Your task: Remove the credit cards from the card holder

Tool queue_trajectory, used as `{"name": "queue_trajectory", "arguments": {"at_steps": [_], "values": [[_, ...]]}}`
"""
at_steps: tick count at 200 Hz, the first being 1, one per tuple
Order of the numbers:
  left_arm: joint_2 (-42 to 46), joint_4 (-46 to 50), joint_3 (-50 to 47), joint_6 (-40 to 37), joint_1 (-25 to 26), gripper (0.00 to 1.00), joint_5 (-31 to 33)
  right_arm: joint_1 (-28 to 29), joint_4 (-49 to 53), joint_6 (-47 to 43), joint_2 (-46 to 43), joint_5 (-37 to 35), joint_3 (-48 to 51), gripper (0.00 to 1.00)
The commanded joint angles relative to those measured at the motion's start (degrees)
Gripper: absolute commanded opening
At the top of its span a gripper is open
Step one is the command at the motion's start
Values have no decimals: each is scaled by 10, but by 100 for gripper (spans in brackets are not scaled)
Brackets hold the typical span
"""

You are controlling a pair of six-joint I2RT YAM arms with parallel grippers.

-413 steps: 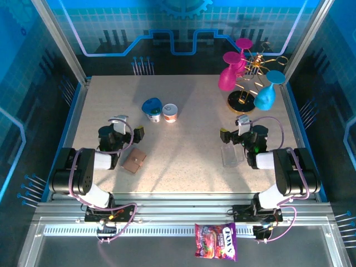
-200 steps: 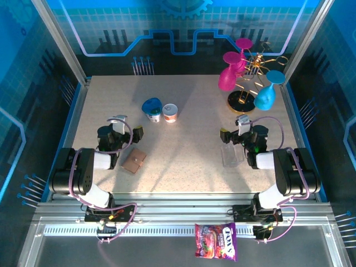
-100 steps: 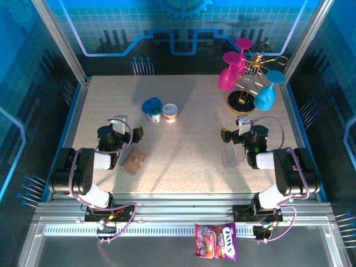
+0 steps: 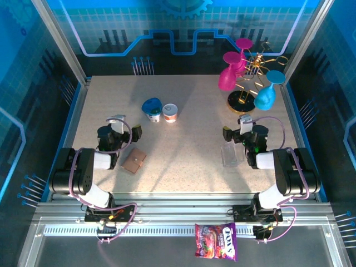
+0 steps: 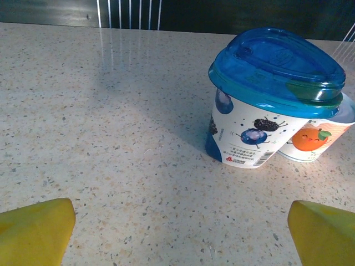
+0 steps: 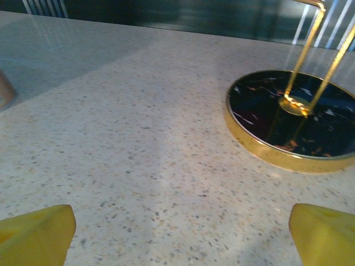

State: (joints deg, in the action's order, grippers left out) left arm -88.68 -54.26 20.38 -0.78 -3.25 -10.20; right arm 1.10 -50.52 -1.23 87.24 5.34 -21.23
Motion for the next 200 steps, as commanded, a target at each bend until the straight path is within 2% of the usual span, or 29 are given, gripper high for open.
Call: {"name": "queue_trajectory", "arguments": {"at_steps": [1, 23, 48, 73, 102, 130, 153, 172, 200], "values": [[19, 18, 11, 13, -1, 99, 32, 8, 11, 11, -39, -49, -3, 100], [77, 74, 15, 21, 0, 99, 62, 17, 103, 12, -90, -86, -23, 100], [149, 132, 15, 36, 8, 99, 124, 22, 240, 23, -154, -102, -55, 100], [224, 273, 52, 102, 9, 99, 165, 29, 389, 61, -217, -103, -89, 100], [296, 424, 107, 169, 10, 99, 144, 33, 558, 137, -277, -90, -134, 98], [344, 578, 181, 187, 11, 99, 121, 34, 691, 224, -321, -73, -171, 90], [353, 676, 250, 177, 11, 99, 101, 36, 790, 269, -327, -34, -209, 82], [339, 747, 309, 149, 10, 99, 75, 37, 872, 284, -310, -10, -244, 78], [312, 817, 369, 114, 11, 99, 42, 38, 963, 304, -277, -12, -277, 83]]}}
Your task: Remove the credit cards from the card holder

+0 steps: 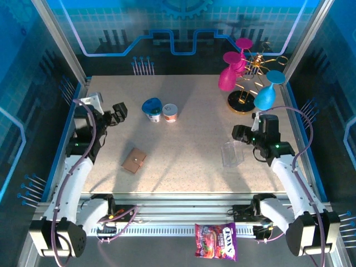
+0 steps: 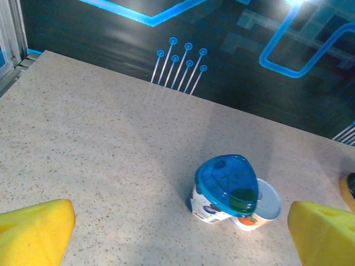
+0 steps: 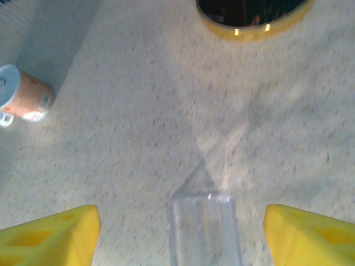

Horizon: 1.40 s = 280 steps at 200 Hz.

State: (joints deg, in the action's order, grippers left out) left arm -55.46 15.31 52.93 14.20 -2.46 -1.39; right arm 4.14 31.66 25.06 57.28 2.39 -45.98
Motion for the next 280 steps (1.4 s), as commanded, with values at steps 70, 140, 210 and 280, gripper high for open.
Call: {"name": "queue_trajectory", "arguments": {"at_steps": [70, 140, 210, 280], "values": [[-35, 83, -6, -51, 3, 99, -68, 7, 99, 51, 91, 42, 3, 92], [-34, 75, -14, -65, 3, 99, -60, 12, 36, 37, 186, 71, -26, 92], [-28, 67, -27, -77, 3, 99, -54, 58, 21, 33, 253, 59, -77, 92], [-35, 69, -26, -74, 3, 99, -67, 160, 22, 49, 356, 50, -186, 92]]}}
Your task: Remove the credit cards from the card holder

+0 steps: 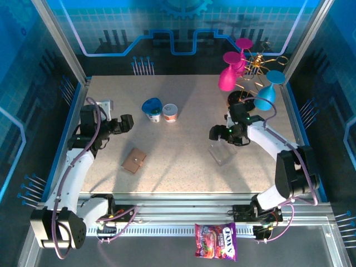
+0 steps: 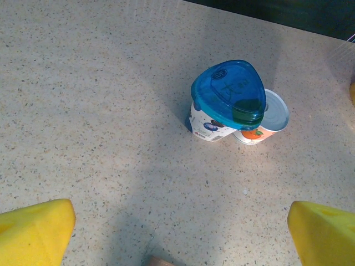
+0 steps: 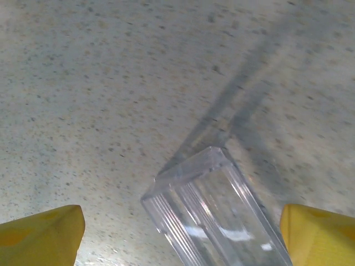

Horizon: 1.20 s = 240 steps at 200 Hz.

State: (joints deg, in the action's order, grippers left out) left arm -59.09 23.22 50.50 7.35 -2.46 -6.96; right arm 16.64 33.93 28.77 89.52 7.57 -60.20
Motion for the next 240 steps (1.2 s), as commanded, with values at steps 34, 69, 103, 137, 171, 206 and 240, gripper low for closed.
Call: {"name": "queue_trajectory", "arguments": {"at_steps": [34, 69, 103, 137, 171, 206, 240], "values": [[3, -6, -2, -6, 3, 99, -12, 93, 1, 21, 91, 6, -102, 92], [8, -4, -4, -6, 3, 99, -12, 142, 6, 30, 132, 9, -149, 91], [10, -4, -4, -3, 2, 99, -12, 155, 33, 35, 118, -20, -164, 91], [12, -5, -1, 2, 3, 99, -15, 156, 96, 46, 65, -105, -158, 98], [16, -5, -1, 5, 3, 99, -14, 155, 166, 88, 21, -197, -139, 100], [15, -6, -2, 6, 3, 99, -14, 155, 197, 142, -6, -249, -97, 100], [13, -8, -3, 6, 3, 99, -14, 155, 182, 182, -11, -249, -57, 100]]}}
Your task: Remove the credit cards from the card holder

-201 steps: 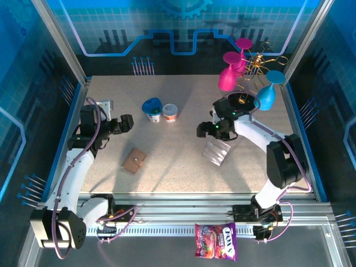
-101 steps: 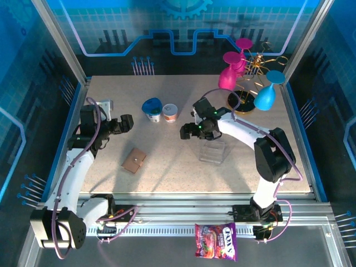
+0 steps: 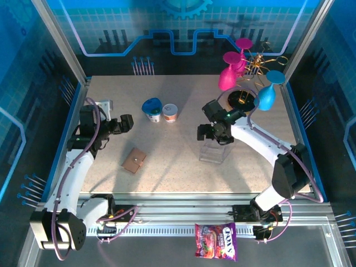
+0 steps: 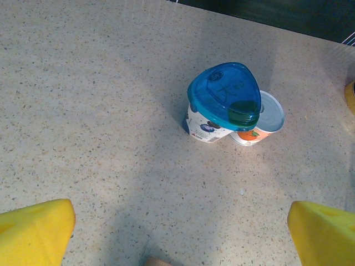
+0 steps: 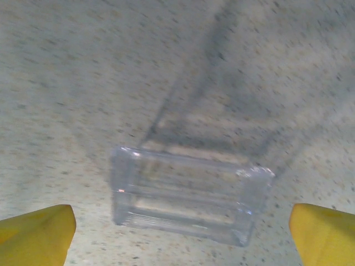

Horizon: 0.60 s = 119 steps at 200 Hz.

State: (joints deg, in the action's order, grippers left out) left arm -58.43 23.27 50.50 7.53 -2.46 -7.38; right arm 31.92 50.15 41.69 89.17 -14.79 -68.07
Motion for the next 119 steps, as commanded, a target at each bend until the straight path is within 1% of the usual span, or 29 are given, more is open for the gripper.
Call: {"name": "queue_trajectory", "arguments": {"at_steps": [1, 17, 51, 61, 86, 109, 119], "values": [[7, -8, -3, 4, 3, 99, -10, 2, 20, 54, -7, -25, 22, 100], [6, -6, -3, 2, 3, 99, -6, 4, 12, 71, 1, -19, 32, 100], [4, -6, -3, -1, 3, 99, -3, 5, -25, 77, 8, 0, 60, 100], [3, -6, -2, -1, 3, 99, -4, 4, -32, 78, 6, 5, 66, 98], [1, -6, -2, 0, 3, 99, -4, -5, -57, 70, -10, 33, 90, 90], [0, -6, -1, 0, 3, 99, -4, -21, -80, 60, -34, 57, 115, 79], [0, -6, -1, 2, 3, 99, -3, -29, -89, 53, -44, 70, 125, 72]]}}
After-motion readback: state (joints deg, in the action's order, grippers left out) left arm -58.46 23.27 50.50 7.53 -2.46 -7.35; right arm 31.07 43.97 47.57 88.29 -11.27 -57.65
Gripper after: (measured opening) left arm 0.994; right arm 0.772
